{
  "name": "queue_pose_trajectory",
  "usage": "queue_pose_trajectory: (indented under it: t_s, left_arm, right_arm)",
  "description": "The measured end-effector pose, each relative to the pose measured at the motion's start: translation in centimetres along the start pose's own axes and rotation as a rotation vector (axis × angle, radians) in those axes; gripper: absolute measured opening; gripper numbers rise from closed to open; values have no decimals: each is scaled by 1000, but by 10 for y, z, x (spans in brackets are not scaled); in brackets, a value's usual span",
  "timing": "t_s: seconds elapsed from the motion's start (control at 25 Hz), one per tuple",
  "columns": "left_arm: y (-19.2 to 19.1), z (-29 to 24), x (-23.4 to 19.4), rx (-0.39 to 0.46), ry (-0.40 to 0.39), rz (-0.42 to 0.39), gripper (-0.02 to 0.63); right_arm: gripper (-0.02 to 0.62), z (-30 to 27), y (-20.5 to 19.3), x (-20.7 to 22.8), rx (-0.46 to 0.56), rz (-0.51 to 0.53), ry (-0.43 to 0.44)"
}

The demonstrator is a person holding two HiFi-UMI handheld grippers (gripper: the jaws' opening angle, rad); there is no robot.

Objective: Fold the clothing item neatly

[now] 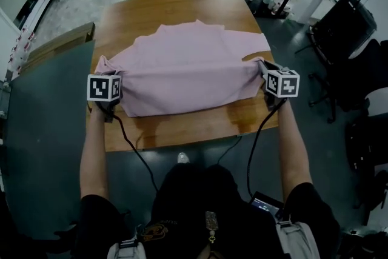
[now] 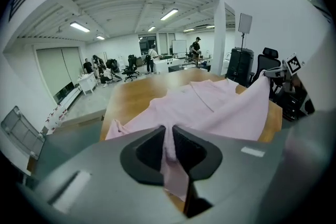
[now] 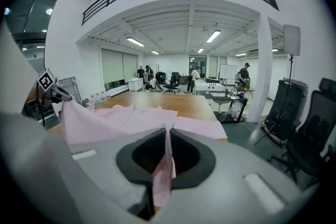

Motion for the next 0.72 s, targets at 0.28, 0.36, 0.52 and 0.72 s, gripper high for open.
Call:
queue_pose_trajectory:
  t_s: [0.28, 0.36, 0.52, 0.72]
  left_arm:
    - [13, -62, -30, -88, -53, 3, 44]
    - [15, -81, -35, -117, -57, 8, 44]
    - [14, -114, -49, -175, -54, 46, 44]
    - [5, -153, -66, -246, -41, 94, 44]
  right_arm:
    - [20, -66, 11, 2, -69, 11, -7]
    - [20, -86, 7, 5, -102, 12, -1]
    - [20, -123, 0, 6, -172, -2, 32]
    - [21, -173, -16, 3, -278, 5, 80]
Point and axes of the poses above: the fingertips, and each gripper's own axes: z backward along the fingers, x to its right, y out of its top, the point moved 6 cm from there along z, backward along the fingers, and after that the axes turned 9 degrees about -y, right-handed, at the moved point
